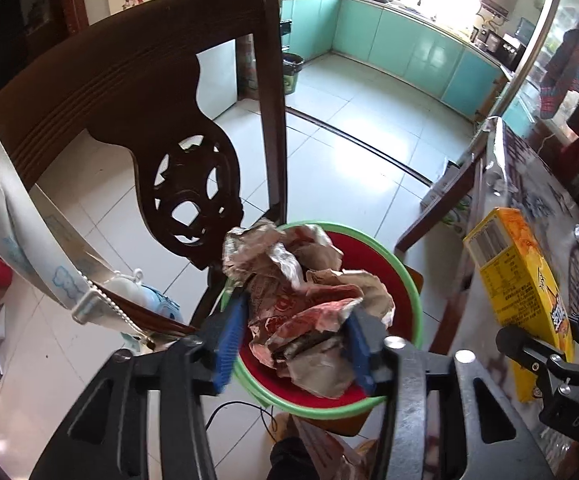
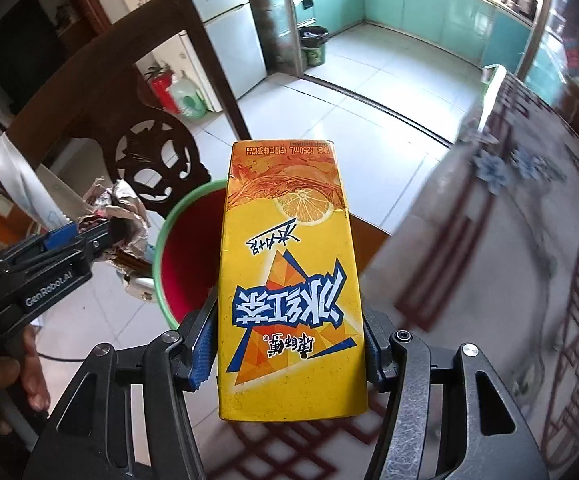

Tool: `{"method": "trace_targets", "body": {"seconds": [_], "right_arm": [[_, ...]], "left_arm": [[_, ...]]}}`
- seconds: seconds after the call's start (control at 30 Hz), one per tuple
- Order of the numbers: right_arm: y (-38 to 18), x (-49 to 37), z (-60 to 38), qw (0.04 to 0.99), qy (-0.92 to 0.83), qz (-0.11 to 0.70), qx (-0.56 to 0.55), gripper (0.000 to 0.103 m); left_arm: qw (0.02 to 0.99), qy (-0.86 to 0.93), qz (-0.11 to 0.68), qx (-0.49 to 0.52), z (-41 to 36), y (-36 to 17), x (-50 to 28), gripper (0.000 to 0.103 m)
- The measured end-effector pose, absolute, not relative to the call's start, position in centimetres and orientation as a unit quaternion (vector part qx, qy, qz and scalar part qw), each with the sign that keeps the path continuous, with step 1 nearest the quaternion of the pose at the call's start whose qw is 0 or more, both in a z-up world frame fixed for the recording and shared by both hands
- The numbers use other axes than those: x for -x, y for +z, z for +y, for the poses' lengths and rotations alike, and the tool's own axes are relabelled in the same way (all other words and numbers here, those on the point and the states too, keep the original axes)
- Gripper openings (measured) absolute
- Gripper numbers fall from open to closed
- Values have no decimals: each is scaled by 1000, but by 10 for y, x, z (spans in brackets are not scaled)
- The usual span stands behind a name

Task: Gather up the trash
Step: 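Carry the paper and carton over the red bin and release both, then grasp the crumpled white paper with the left tool while the right tool grasps crumpled newspaper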

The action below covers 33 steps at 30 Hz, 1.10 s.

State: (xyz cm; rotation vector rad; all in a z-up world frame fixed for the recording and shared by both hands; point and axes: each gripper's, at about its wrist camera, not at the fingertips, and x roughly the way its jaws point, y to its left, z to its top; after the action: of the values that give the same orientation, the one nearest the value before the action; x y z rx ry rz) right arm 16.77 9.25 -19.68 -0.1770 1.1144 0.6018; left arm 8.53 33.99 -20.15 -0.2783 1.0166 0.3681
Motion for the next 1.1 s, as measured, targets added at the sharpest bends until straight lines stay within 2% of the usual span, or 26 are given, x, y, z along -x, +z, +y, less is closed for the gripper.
{"method": "trace_targets", "body": {"seconds": [0.03,0.07,0.13,0.43,0.67,0.87,1.03,1.1], "right_arm": [[-196,-168,94,802,282,520,81,64],[-195,-168,94,804,282,518,77,78],[-191,-167,90,811,282,508,69,85],[-186,-170,26,830,219,511,48,85],[-184,-190,-109,852,90,515,-3,85],[-160,-230,-226,876,-22,482,-8,85],[-190,-284,-282,862,-69,502,19,85],[-211,-304,-304,849,-76,523,-8,85]], "left_arm": [[846,185,482,130,342,-202,-87,61],[846,191,481,130,344,-201,-88,63],[846,193,478,136,347,-200,-89,65],[857,132,476,146,296,-188,-106,65],[865,66,483,115,222,-179,-124,65],[872,32,477,109,162,-160,-135,65],[882,-4,460,99,108,-131,-143,65],[890,-17,448,85,81,-117,-145,65]]}}
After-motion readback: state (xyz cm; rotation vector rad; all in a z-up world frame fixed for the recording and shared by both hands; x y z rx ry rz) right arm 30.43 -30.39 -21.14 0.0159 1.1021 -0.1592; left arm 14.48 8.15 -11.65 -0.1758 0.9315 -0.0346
